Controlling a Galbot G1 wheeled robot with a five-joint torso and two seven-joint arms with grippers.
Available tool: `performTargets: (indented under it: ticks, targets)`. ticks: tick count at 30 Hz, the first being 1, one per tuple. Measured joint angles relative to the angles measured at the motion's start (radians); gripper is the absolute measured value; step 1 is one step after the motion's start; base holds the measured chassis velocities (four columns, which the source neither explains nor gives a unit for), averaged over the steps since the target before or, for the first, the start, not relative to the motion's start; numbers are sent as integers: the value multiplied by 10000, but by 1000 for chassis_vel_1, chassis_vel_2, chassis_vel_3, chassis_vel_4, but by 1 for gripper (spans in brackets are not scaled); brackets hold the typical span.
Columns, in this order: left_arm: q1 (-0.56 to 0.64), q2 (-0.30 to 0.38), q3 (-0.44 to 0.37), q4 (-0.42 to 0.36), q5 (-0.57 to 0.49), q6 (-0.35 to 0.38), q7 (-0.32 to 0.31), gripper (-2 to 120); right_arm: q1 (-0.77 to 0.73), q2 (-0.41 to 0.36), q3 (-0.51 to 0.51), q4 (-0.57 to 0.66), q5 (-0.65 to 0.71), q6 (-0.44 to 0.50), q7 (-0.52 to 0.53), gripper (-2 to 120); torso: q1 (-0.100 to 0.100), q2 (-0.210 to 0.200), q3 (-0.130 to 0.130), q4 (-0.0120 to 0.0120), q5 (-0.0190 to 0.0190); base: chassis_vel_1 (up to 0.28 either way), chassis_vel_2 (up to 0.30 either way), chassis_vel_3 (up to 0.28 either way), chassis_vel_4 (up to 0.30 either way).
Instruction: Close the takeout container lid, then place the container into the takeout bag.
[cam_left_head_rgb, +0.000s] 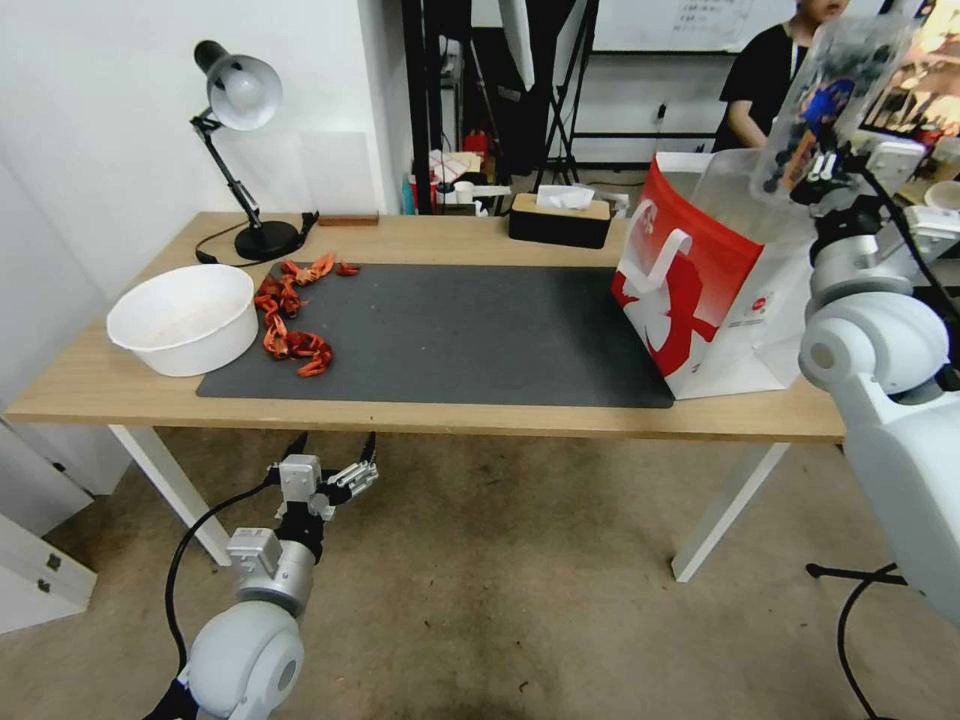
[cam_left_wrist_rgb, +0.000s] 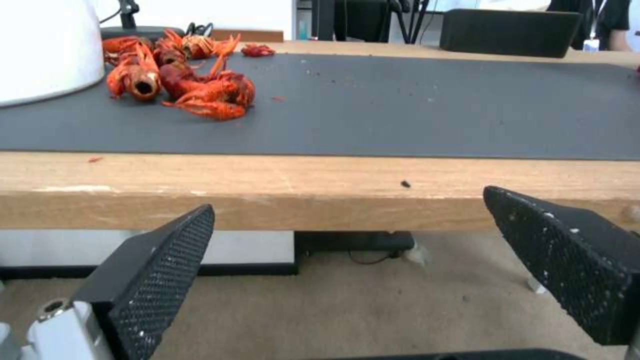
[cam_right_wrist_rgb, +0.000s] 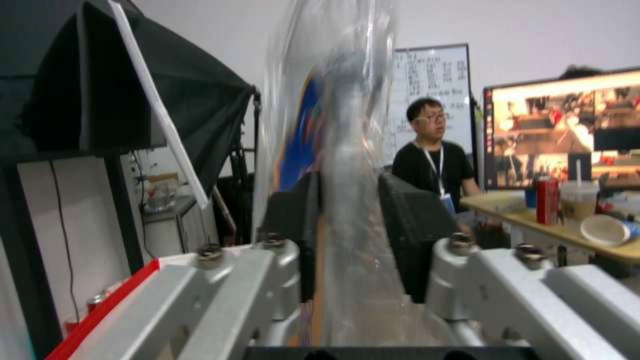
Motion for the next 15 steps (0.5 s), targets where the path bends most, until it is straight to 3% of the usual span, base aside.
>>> performTargets:
  ticks: [7, 15]
  targets:
    - [-23, -97, -21, -44, -23, 51, -93, 100, 51, -15, -41, -46, -41, -88, -7, 49, 0, 0, 0, 1, 0, 0, 0, 0, 0]
    - [51, -241, -80, -126, -5, 3, -26, 100, -702, -199, -11, 725, -237, 813, -793, 78, 2, 0, 0, 1, -2, 0, 0, 0, 0]
